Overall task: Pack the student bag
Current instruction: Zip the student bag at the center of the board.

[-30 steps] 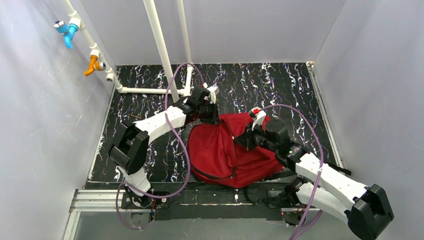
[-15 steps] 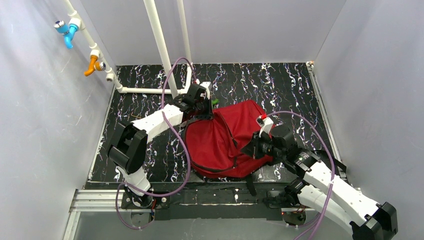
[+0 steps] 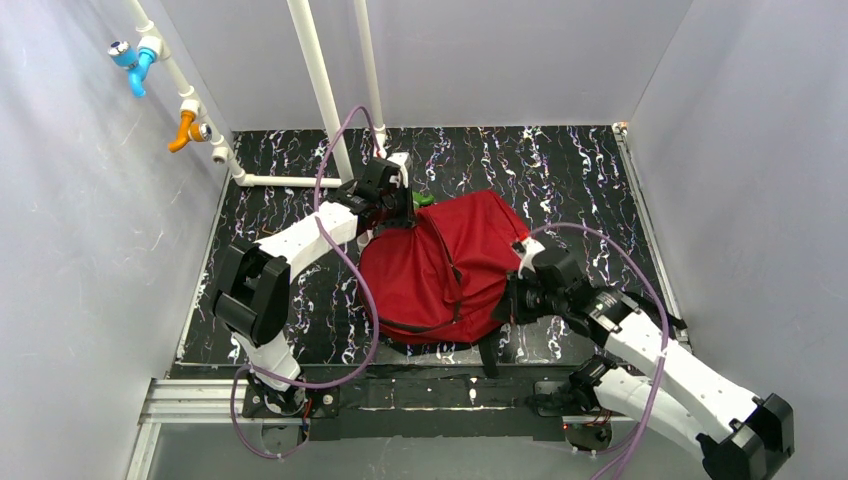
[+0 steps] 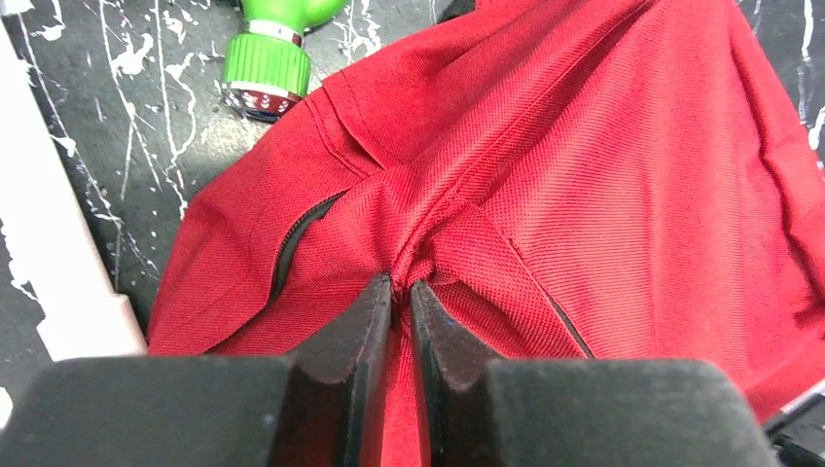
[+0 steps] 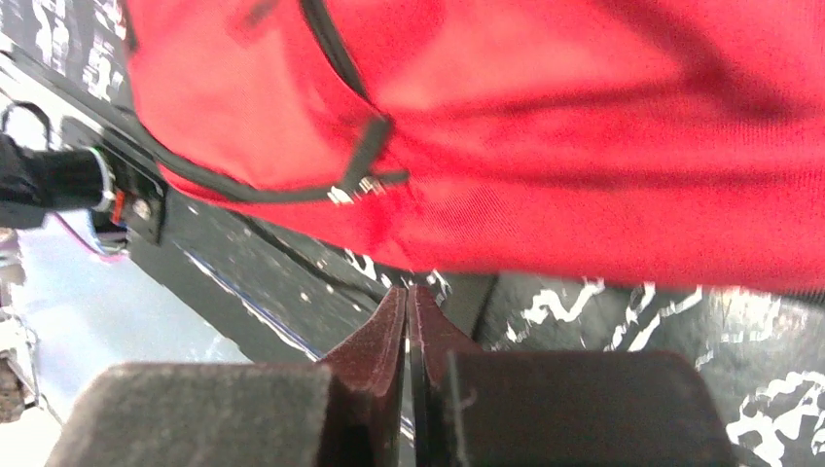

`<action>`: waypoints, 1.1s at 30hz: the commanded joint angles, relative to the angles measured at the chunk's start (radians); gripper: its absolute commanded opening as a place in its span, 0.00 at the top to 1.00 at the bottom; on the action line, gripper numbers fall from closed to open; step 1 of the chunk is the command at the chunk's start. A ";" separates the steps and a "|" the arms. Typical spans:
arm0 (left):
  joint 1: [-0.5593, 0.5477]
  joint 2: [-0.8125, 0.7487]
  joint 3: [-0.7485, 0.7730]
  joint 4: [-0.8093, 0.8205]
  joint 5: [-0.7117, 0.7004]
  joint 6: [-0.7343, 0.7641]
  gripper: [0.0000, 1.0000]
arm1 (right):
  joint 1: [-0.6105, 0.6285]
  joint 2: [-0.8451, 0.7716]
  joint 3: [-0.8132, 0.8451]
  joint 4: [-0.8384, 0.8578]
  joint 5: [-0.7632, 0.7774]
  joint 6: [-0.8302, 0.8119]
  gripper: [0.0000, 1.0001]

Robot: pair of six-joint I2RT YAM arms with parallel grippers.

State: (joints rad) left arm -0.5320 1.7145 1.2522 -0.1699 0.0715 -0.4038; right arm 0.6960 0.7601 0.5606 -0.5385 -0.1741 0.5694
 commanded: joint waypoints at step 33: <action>-0.125 -0.082 -0.043 -0.054 0.099 -0.159 0.67 | -0.012 0.506 0.307 0.260 -0.089 -0.135 0.99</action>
State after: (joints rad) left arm -0.6590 1.6444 1.1912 -0.2146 0.2173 -0.5705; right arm 0.6872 1.2724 0.8795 -0.3054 -0.2581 0.4587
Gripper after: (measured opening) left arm 0.384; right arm 0.039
